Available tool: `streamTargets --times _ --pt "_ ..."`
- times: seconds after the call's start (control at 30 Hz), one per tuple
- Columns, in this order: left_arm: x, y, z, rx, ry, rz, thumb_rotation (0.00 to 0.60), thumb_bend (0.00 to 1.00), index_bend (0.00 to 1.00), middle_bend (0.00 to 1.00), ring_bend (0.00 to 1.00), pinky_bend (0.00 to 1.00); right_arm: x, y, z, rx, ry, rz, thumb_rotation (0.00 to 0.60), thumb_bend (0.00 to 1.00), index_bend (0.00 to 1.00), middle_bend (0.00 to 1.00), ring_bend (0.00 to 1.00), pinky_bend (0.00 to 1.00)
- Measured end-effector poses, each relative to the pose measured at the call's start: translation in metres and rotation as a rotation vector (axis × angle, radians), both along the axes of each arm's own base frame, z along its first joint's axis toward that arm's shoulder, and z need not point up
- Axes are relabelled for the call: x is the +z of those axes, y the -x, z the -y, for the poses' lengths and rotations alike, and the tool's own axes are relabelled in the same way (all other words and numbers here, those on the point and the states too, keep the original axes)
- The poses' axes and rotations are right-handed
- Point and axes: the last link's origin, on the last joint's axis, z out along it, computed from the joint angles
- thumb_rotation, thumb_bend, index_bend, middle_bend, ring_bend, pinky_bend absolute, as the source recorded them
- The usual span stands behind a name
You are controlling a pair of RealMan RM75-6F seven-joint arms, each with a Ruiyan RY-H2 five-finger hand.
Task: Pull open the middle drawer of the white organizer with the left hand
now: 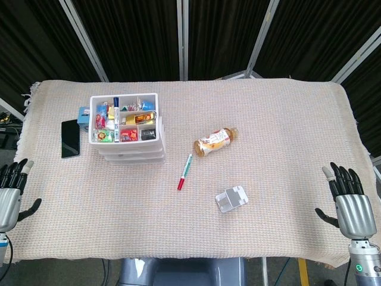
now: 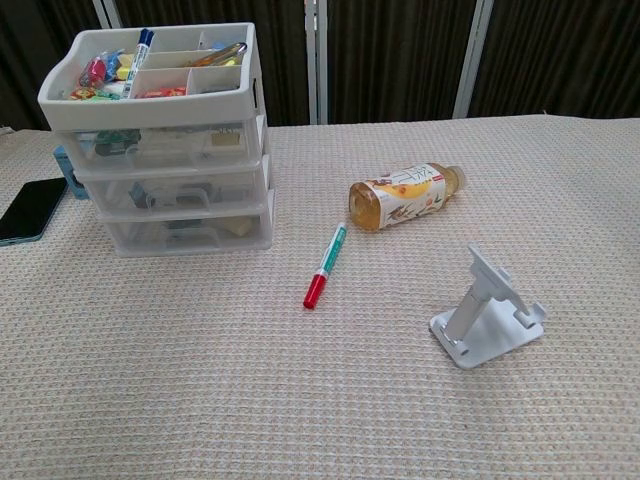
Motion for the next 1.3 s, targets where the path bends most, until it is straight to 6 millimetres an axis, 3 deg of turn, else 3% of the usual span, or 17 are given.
streamTargets --times 0.8,0.87,0.93,1.0,1.13,1.3 --pt "-0.005 -0.002 -0.004 -0.016 0.029 0.058 0.6 0.31 0.0 0.0 0.01 0.03 -0.003 0.001 -0.001 -0.03 -0.023 0.004 0.6 0.01 0.03 0.0 0.0 0.0" --pt "-0.006 -0.004 -0.005 -0.031 0.029 0.075 0.6 0.35 0.0 0.11 0.16 0.18 -0.004 0.001 -0.001 -0.033 -0.027 0.005 0.6 0.01 0.03 0.0 0.0 0.0" --pt "-0.007 -0.007 -0.006 -0.05 0.019 0.098 0.6 0.42 0.0 0.4 0.45 0.41 -0.004 0.001 -0.002 -0.032 -0.03 0.008 0.6 0.01 0.03 0.0 0.0 0.0" --pt "-0.01 -0.011 -0.008 -0.076 0.002 0.139 0.6 0.48 0.0 0.55 0.59 0.51 -0.004 0.0 -0.003 -0.027 -0.03 0.01 0.6 0.01 0.04 0.0 0.0 0.0" --pt "-0.018 -0.018 -0.011 -0.113 0.011 0.25 0.6 0.56 0.0 0.68 0.71 0.59 -0.005 -0.003 -0.006 -0.019 -0.033 0.011 0.6 0.01 0.04 0.0 0.0 0.0" --pt "-0.035 -0.033 -0.02 -0.139 0.098 0.444 0.6 0.65 0.0 0.72 0.74 0.62 -0.007 -0.004 -0.008 -0.02 -0.038 0.012 0.6 0.01 0.05 0.0 0.0 0.0"
